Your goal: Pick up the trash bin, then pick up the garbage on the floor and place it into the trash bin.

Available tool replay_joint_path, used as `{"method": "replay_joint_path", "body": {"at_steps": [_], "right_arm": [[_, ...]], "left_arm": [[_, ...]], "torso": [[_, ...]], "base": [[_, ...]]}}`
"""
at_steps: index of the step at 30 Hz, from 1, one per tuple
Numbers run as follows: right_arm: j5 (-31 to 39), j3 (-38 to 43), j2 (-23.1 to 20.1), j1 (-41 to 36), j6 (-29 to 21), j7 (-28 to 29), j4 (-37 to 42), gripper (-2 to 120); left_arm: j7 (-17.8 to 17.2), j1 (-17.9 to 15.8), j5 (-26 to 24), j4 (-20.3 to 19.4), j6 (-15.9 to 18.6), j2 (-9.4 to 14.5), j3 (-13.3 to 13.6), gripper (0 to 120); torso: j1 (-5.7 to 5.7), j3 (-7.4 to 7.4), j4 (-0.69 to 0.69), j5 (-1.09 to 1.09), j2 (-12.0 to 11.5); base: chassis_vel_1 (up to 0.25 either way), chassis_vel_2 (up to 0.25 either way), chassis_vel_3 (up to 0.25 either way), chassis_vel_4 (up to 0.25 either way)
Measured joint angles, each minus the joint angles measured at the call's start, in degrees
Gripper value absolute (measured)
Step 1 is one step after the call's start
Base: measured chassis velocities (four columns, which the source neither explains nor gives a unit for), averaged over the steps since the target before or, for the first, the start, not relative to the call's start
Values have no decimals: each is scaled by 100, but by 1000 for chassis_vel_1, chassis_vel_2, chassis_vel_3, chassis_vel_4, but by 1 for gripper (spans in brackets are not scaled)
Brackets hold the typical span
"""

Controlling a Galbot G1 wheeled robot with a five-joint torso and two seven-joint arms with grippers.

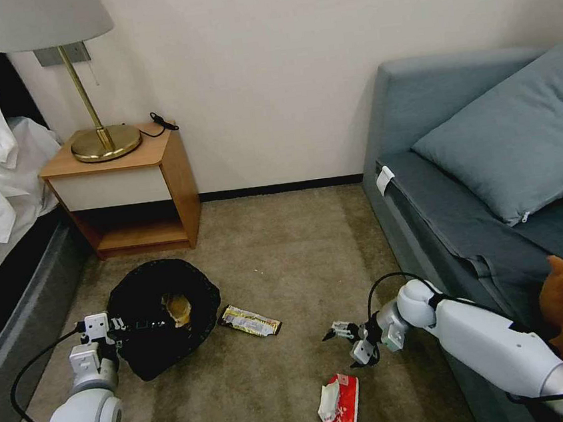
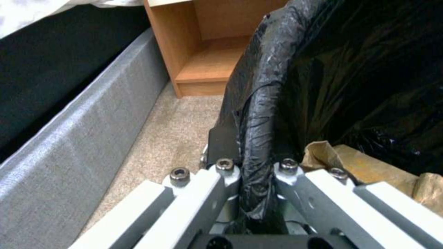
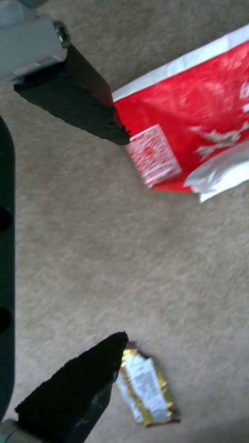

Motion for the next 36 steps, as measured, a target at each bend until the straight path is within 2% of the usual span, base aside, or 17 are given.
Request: {"method": "replay_joint_path", "body": {"at_steps": [11,18,29,36], "right_arm": [[-688,166,287,-184,303,-5,-324,100],[-900,292,335,-267,372,68,-406,100],[-1400,600,658,-403,590,265,-849,100],[-1496,662,711,-426,609,313,-935,86]], "left_arm": [[3,109,-28,-136,-24,1,-28,1],[3,124,-27,-209,-27,-34,-27,1],[3,135,-6,-215,-32,-88,2,1],[3,141,-17,-194,-41,-78,-6,1]], "torso": [[0,0,0,0,0],[0,0,0,0,0],[-1,-1,0,-1,1],[-1,-1,-3,-8,3]], "base": [[0,0,0,0],[0,0,0,0],[0,0,0,0],[0,0,0,0]]}}
